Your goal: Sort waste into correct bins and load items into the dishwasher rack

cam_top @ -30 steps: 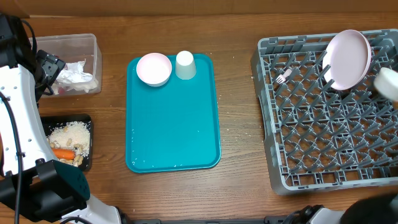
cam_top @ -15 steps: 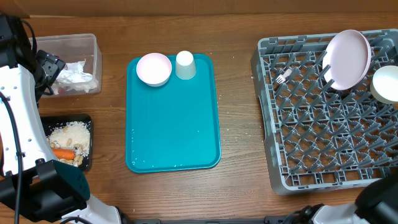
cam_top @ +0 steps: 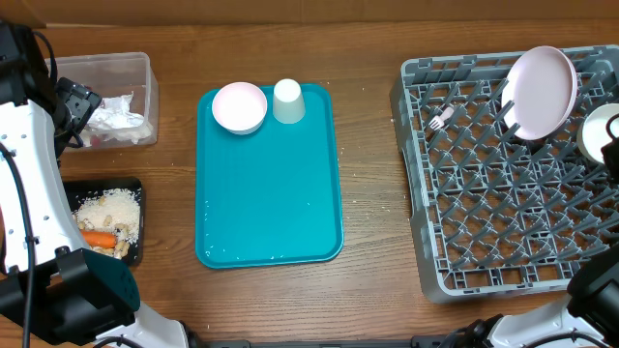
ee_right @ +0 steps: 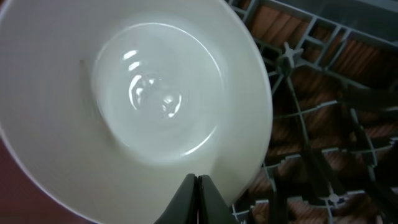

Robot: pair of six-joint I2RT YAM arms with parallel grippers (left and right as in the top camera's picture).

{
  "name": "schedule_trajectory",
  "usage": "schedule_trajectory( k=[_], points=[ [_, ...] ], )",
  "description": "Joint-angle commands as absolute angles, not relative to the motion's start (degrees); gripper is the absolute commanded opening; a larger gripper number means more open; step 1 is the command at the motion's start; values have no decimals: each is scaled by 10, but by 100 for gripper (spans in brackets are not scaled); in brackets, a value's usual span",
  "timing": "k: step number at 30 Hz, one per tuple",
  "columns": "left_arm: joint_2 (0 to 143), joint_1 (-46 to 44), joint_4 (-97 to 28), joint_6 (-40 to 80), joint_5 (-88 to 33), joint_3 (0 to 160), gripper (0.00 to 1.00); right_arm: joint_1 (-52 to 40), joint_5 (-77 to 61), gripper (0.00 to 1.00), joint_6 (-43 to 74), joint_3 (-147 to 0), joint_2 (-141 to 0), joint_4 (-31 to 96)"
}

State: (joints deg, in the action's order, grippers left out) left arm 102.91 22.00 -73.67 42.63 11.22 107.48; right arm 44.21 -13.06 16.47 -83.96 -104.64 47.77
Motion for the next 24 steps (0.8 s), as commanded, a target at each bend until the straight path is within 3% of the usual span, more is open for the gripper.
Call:
schedule_trajectory(
  k=[1, 10, 24],
  points=[
    [1028, 217, -736, 420, 120, 1078, 100, 442, -115, 4, 161, -809, -1043, 472],
    [1028, 217, -736, 420, 120, 1078, 100, 442, -116, 4, 165, -724, -1043, 412],
    [1028, 217, -736, 420, 120, 1078, 100, 442, -148, 4, 165, -725, -1017, 408]
  ],
)
